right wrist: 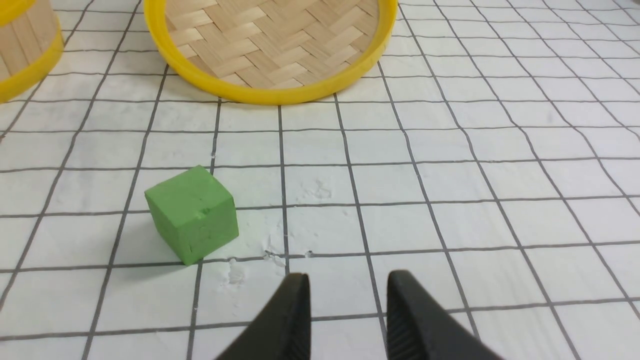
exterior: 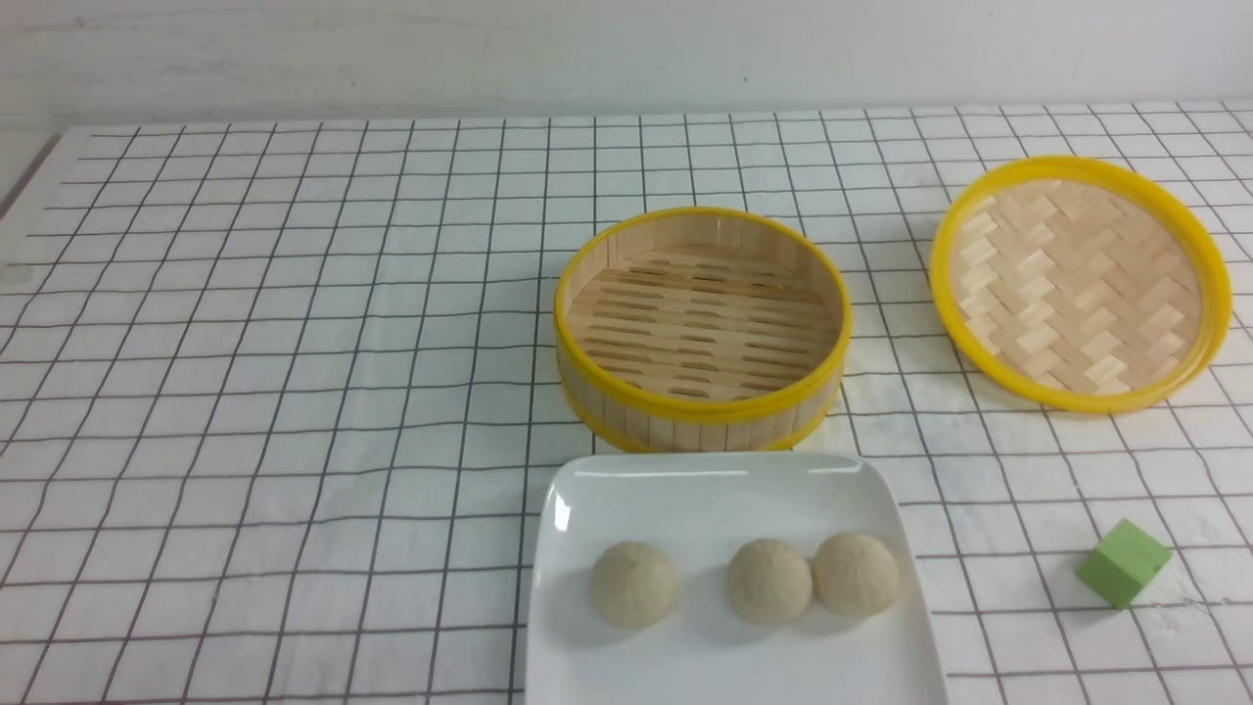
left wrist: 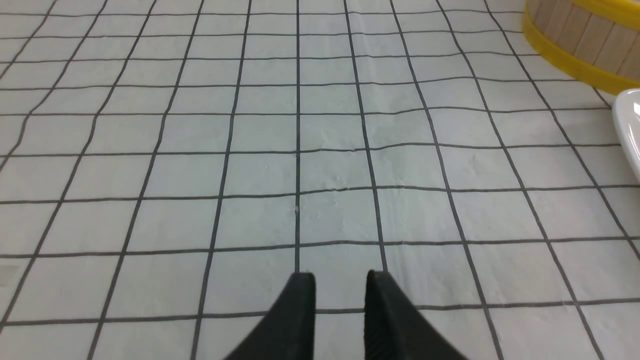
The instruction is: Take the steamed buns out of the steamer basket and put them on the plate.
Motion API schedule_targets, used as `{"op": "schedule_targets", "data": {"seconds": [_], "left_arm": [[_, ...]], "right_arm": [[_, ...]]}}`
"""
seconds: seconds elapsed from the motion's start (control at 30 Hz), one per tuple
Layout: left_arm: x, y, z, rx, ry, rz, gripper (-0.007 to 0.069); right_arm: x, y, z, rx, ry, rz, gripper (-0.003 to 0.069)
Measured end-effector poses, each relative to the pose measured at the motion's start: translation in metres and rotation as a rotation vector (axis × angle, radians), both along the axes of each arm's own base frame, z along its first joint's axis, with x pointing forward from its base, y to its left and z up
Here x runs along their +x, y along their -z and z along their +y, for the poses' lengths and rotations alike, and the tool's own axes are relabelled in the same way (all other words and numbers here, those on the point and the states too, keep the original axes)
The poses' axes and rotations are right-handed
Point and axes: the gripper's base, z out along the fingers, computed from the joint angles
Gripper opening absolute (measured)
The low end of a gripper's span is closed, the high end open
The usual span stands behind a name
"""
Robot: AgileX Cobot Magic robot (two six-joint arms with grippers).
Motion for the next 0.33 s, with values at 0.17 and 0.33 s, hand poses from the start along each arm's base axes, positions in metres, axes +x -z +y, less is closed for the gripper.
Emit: {"op": "schedule_targets", "data": {"seconds": [0.17, 0.33], "left_arm": [[0.0, 0.0, 0.0, 0.0, 0.0, 0.0, 0.0191], [0.0, 0.0, 0.0, 0.0, 0.0, 0.0, 0.0197]], "right_arm": [[0.0, 0.0, 0.0, 0.0, 0.0, 0.0, 0.0242], [0.0, 0.0, 0.0, 0.0, 0.0, 0.0, 0.0242]]}}
